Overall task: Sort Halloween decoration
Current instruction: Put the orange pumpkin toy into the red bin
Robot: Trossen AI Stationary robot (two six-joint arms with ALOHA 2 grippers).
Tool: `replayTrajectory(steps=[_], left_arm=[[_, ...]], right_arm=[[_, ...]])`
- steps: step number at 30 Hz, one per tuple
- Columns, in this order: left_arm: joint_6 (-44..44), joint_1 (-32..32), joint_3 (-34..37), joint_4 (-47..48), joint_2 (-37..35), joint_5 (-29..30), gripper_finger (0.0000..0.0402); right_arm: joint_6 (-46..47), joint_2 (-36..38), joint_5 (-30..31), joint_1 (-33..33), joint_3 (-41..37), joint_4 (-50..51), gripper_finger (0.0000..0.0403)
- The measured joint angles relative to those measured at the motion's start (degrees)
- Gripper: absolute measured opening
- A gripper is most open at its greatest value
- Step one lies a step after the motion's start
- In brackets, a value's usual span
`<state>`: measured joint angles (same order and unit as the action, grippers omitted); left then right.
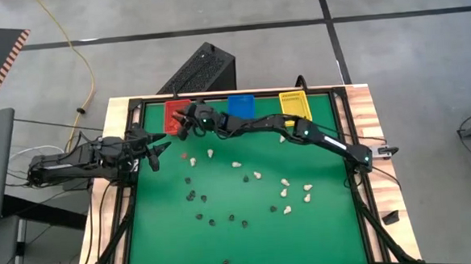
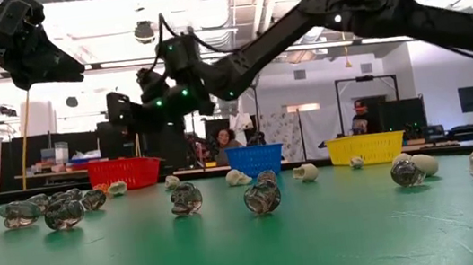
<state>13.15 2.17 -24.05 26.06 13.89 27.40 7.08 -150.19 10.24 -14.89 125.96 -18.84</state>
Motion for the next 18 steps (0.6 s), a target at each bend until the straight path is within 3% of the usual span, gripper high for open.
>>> replayTrajectory(steps=[5, 18], left_arm=[[0.0, 0.0, 0.0, 0.0, 0.0, 0.0, 0.0169], [0.0, 0.0, 0.0, 0.0, 0.0, 0.0, 0.0169]], right_arm=[[-0.9, -2.8, 0.1, -0.6, 6.4, 10.6, 0.0135], [-4.4, -2.8, 0.3, -1.0, 7.6, 14.1, 0.0218]])
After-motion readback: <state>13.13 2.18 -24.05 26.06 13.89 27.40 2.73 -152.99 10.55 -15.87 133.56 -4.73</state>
